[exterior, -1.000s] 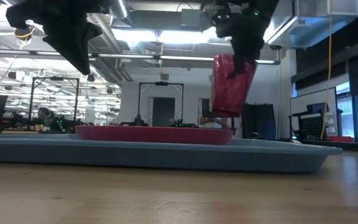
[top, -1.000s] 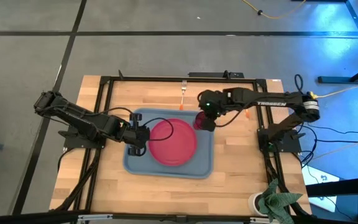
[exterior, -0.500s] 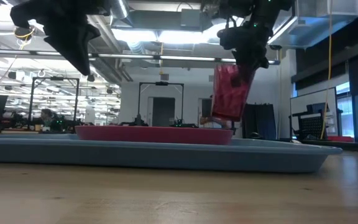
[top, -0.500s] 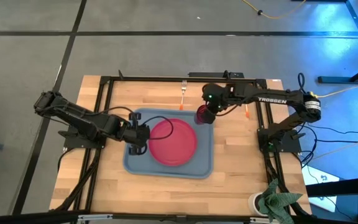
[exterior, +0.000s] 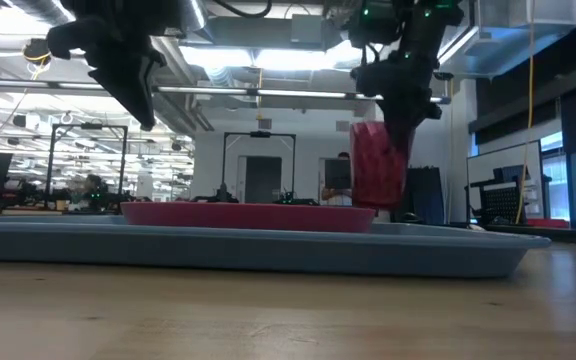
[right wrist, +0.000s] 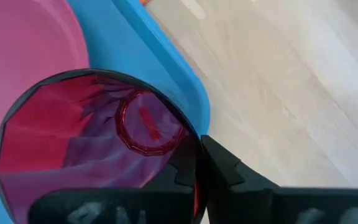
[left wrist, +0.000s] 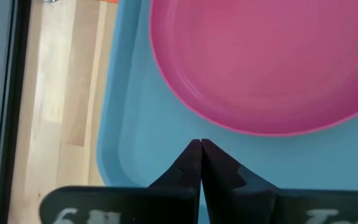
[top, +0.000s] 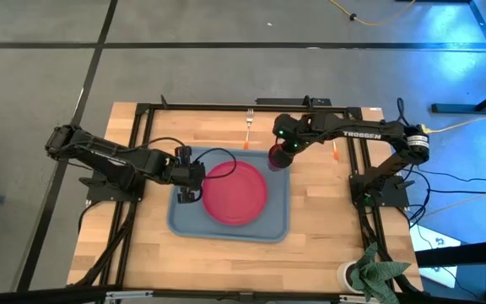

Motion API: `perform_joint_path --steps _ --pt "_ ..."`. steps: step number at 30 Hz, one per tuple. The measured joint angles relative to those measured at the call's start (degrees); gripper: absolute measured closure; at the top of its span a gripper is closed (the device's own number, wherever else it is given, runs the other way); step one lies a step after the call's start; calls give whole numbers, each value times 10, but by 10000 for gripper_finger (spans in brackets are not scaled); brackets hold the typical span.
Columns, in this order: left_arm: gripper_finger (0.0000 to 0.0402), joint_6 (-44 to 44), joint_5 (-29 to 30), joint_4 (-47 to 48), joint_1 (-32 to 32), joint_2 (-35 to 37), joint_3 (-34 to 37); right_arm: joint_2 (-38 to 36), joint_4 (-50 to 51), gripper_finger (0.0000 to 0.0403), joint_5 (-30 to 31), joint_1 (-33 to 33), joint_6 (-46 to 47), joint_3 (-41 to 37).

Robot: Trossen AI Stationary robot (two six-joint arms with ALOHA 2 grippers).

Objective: Pick and place plate/cup/fork/spoon on tray
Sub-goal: Put the red glass on the blue serving tray to the top right of the red plate

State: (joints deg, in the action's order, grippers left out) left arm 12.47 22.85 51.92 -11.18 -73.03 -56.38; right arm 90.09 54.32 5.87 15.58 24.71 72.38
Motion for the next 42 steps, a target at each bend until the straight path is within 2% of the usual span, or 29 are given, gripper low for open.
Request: perform_joint_path --steps 15,21,29,35,42 --pt "401 -10 0 0 17 0 0 73 -8 394 -33 9 -42 0" --pt "401 -10 0 0 17 0 0 79 -12 390 -36 9 -57 2" --pt "401 -10 0 0 17 0 0 77 -20 362 -43 9 -83 20" --pt "401 -10 0 0 17 0 0 77 21 356 -43 9 -85 63" --pt "401 -10 0 0 17 0 0 76 75 355 -44 7 -86 72"
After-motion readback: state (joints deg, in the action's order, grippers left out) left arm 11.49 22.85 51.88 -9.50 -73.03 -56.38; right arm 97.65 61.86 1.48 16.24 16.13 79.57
